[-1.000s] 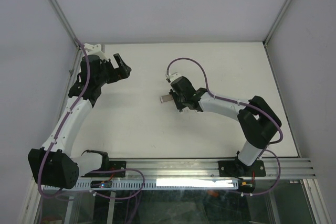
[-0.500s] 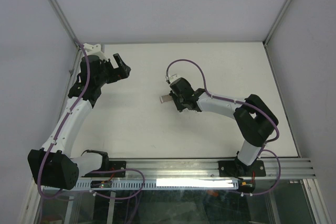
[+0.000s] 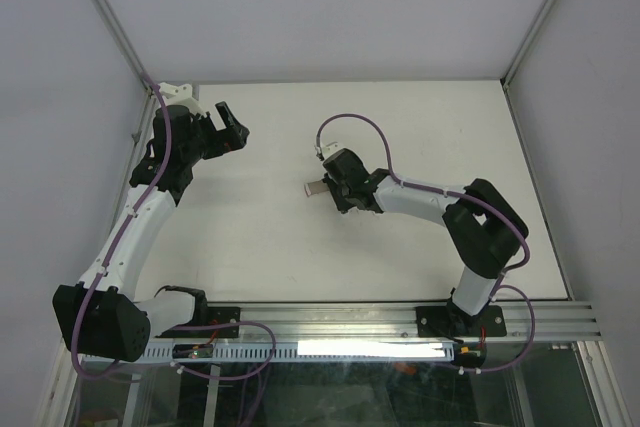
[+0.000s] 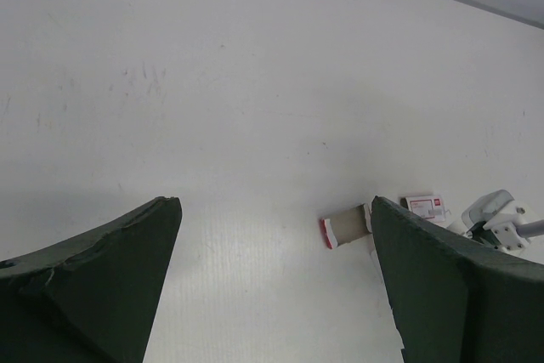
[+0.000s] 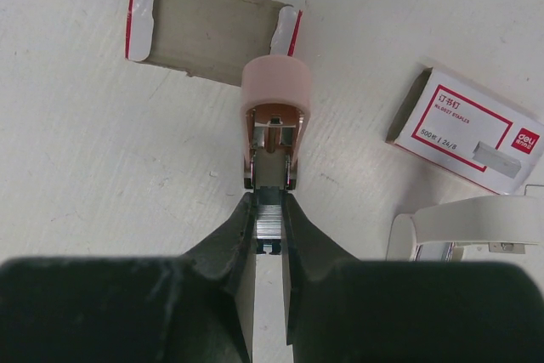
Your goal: Load the staples into the stapler
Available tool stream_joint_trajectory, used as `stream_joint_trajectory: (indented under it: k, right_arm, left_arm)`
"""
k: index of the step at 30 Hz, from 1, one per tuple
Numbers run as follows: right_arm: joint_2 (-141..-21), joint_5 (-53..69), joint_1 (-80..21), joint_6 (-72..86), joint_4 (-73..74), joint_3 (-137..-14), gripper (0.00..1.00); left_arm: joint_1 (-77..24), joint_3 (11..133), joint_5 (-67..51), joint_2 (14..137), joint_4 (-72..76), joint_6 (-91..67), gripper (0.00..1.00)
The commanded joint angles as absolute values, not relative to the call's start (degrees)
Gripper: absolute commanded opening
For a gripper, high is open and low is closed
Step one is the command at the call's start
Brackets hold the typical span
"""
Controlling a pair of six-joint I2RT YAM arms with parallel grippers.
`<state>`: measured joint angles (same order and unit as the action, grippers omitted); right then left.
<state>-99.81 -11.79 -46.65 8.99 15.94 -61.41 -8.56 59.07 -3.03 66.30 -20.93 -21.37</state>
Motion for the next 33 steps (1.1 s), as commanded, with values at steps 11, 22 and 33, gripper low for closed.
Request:
stream_joint_trajectory:
  k: [11,22,33]
  right_arm:
    - [-100.8,-13.6,-46.7,11.4,15.5,-63.9,0.12]
    - [-101.3,-14.5,-46.7,13.4,18.2,-66.5,0.12]
    - [-101.8,-14.3,-46.7,14.1,19.0,-66.3,0.12]
  left_arm:
    - [-8.5,59.1,-3.0,65.0,-18.0,-20.0,0.99]
    - [-8.4,59.0,-3.5,65.1,-18.0,-20.1,0.99]
    - [-8.5,58.9,-3.5,64.7,-17.9,-20.1,0.99]
